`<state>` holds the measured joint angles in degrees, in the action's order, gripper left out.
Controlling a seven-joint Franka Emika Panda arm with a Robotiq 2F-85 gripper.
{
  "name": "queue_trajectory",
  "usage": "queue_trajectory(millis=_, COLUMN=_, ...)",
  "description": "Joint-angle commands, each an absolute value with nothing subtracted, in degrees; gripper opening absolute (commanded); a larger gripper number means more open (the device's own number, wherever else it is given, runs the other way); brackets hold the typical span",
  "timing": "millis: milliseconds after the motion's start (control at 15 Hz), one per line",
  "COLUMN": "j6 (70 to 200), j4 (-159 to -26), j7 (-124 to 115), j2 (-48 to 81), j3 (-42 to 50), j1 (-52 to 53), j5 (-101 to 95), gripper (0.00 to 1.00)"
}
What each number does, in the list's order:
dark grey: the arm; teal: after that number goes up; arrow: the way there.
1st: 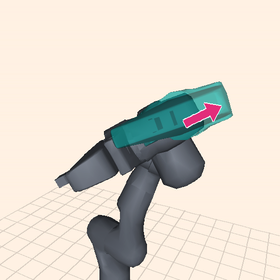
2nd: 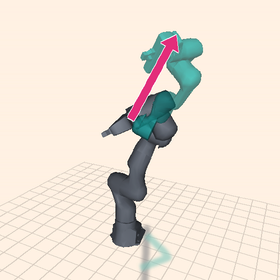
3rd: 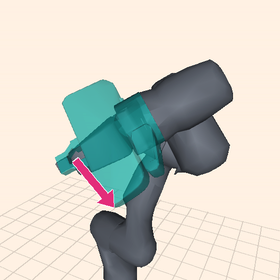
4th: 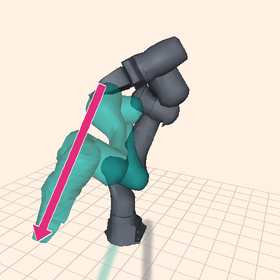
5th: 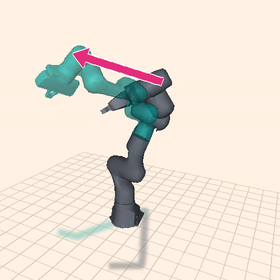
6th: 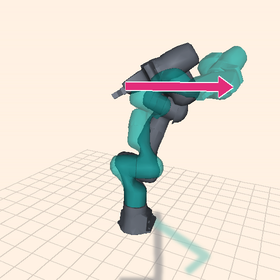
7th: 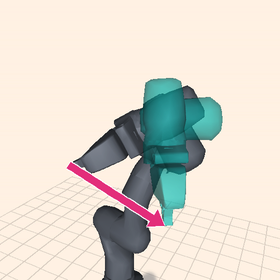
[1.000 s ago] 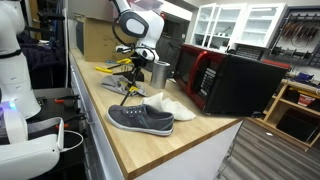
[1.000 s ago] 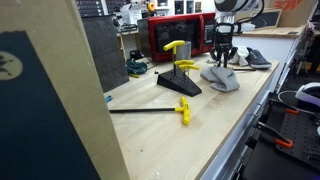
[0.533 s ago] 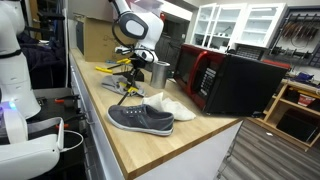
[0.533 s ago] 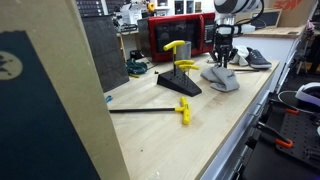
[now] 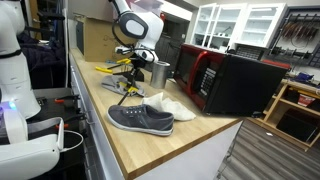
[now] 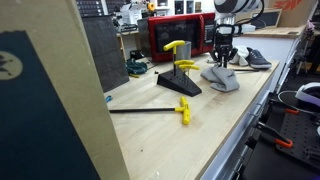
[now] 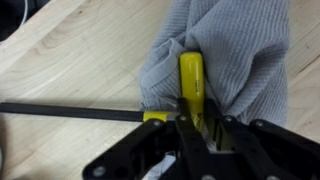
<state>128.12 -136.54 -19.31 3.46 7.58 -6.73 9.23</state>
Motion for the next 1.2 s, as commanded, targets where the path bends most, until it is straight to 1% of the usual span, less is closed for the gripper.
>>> queue_trajectory(millis=0, j6=127.2, j4=-137.57, j7=-17.8, j2=0.13, j3=7.39, j1=-6.62, j5=8.63, gripper=0.05)
queue_trajectory(millis=533, j6=125.47, j4=-137.64, j7=-17.14, j2=-6.31, j3=6.39, j1=-6.48, j5=6.78, gripper=0.05)
queue_trajectory(millis=600, j6=125.26, j4=-137.79, j7=-17.53, j2=-6.1, j3=6.28, j1=-6.6, j5=5.85, gripper=0.42)
queue_trajectory(millis=867, j6=125.35, j4=-139.51, j7=-18.91, j2=-4.7, j3=6.76, j1=-7.56, j5=1.83, gripper=0.68)
queue_trajectory(millis=933, j6=125.6, j4=-139.89, j7=-18.9, j2=-4.17, j3=6.97, j1=-7.87, j5=1.12, gripper=0.77)
queue_trajectory(millis=1000, j6=126.3, j4=-140.26, j7=-19.18, j2=-3.56, j3=7.05, j1=-8.07, j5=0.16, gripper=0.8)
queue_trajectory(millis=1067, j6=126.53, j4=-140.42, j7=-19.28, j2=-3.06, j3=7.14, j1=-8.18, j5=-0.33, gripper=0.79)
queue_trajectory(millis=1133, j6=127.11, j4=-140.51, j7=-19.89, j2=-2.51, j3=7.17, j1=-8.27, j5=-1.28, gripper=0.74)
